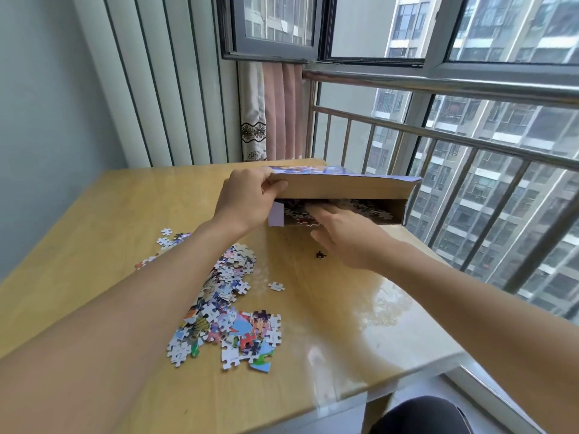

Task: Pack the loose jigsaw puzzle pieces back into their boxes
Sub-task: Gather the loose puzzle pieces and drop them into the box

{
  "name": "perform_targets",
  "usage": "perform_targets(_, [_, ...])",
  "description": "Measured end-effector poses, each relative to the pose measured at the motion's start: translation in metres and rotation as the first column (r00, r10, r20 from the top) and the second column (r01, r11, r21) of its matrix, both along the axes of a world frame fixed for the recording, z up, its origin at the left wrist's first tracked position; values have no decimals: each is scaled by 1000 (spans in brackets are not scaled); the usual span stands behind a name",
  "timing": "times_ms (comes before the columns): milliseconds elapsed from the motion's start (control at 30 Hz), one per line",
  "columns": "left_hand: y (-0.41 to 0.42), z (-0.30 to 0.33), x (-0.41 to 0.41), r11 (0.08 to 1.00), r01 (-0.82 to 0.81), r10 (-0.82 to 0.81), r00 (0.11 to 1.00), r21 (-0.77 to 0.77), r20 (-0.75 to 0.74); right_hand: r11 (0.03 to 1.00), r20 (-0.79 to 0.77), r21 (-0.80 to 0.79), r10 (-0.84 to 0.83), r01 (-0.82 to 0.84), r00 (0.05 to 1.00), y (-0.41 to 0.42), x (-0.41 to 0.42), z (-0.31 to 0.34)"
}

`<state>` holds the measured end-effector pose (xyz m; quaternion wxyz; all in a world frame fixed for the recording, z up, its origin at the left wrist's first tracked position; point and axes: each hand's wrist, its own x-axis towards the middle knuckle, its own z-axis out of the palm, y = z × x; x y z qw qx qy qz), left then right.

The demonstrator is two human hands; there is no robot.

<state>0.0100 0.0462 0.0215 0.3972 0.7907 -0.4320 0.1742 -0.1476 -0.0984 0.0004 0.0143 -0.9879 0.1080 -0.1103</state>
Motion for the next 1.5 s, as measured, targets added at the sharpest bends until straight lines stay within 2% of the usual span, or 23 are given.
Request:
perform_targets(67, [-1, 0, -1, 1000, 8, -8, 1000, -8, -6, 993, -87, -81, 84, -91, 993, -1, -5, -4])
perform_targets(133, [-1, 0, -2, 1000, 11, -11, 1000, -13, -8, 997, -148, -34, 64, -70, 987, -4, 0, -5])
perform_targets(333, [0, 1, -2, 1000, 14, -14, 1000, 6, 15, 994, -197, 110, 2, 20, 980, -21, 28, -3])
perform_targets(400, [0, 0, 1, 1000, 0, 0, 1000, 20, 10, 995, -163, 103, 19, -3, 986, -16, 25, -4])
perform_targets(467, [1, -3, 6, 1000, -21, 21, 1000, 13, -8, 1000, -35, 13, 10, -10, 999, -9, 15, -6])
perform_targets(567, [1, -4, 11, 999, -35, 34, 998, -12, -49, 965, 152, -140, -199, 220, 968, -9, -7, -12])
perform_targets(633, [1, -4, 11, 999, -43, 41, 997, -29, -69, 905, 97, -134, -393, 404, 914, -17, -14, -15])
perform_targets(700, [0, -3, 9, 999, -47, 46, 997, -26, -68, 876, -43, -44, -482, 481, 875, -27, -12, -18])
perform_targets(800, [0, -5, 7, 999, -50, 50, 996, 2, -67, 918, -178, 81, -371, 389, 911, -33, -3, -23])
perform_targets(867, [2, -8, 7, 997, -69, 71, 995, 23, -76, 951, -116, 113, -275, 287, 955, -28, 1, -26])
perform_targets(967, [4, -12, 8, 997, -78, 80, 993, 27, -91, 991, 88, 27, -133, 131, 987, -6, -3, -31])
perform_targets(1033, [5, -13, 8, 997, -77, 79, 992, 23, -95, 997, 11, -40, -59, 60, 998, 6, -1, -37])
perform_targets(1100, [2, -13, 7, 997, -72, 75, 992, 35, -98, 997, -89, 1, -70, 71, 994, 6, 6, -39])
perform_targets(1200, [1, -16, 6, 997, -66, 71, 992, 49, -104, 995, -130, 49, -83, 90, 988, 2, 13, -33])
perform_targets(1367, [0, -21, 9, 996, -73, 77, 991, 46, -108, 999, 113, -2, 39, -39, 993, 11, -15, -44])
perform_targets(1433, [2, -24, 10, 995, -80, 86, 990, 53, -113, 999, 114, 42, -34, 29, 993, 0, -20, -52])
perform_targets(1500, [2, -28, 11, 994, -87, 94, 987, 61, -129, 980, 22, 112, -170, 167, 985, -14, -17, -58])
